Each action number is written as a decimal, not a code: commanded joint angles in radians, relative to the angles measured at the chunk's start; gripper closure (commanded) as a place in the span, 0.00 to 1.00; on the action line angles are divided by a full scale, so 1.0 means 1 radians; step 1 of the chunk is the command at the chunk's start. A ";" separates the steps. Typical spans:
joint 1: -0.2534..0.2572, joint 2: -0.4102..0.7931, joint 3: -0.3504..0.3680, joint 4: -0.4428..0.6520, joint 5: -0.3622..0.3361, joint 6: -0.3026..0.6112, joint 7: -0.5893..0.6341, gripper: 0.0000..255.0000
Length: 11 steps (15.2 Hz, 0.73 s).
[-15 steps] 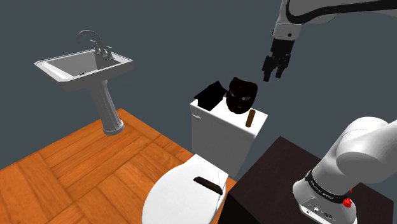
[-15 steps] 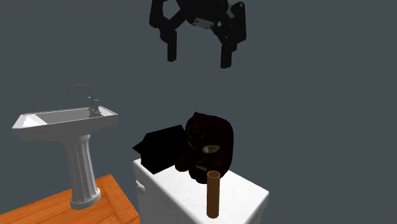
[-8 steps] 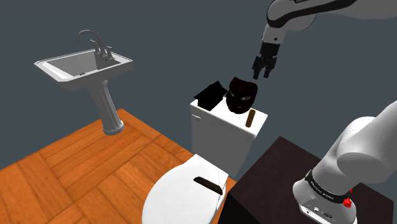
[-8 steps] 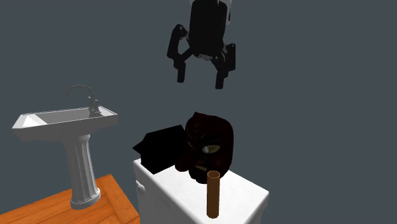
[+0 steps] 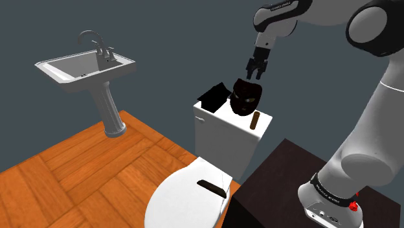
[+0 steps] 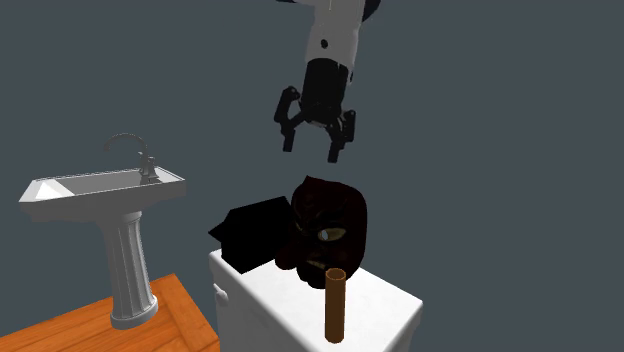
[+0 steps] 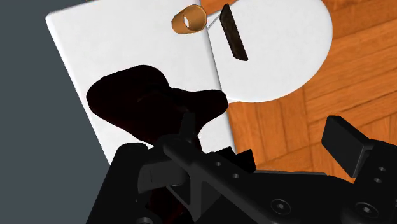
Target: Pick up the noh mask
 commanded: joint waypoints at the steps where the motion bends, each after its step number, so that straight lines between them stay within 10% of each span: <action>1: -0.028 0.097 -0.002 0.087 0.061 -0.023 -0.049 0.00; 7: -0.148 0.392 0.036 0.416 0.211 -0.135 -0.127 0.00; 11: -0.147 0.405 0.042 0.383 0.217 -0.092 -0.142 0.00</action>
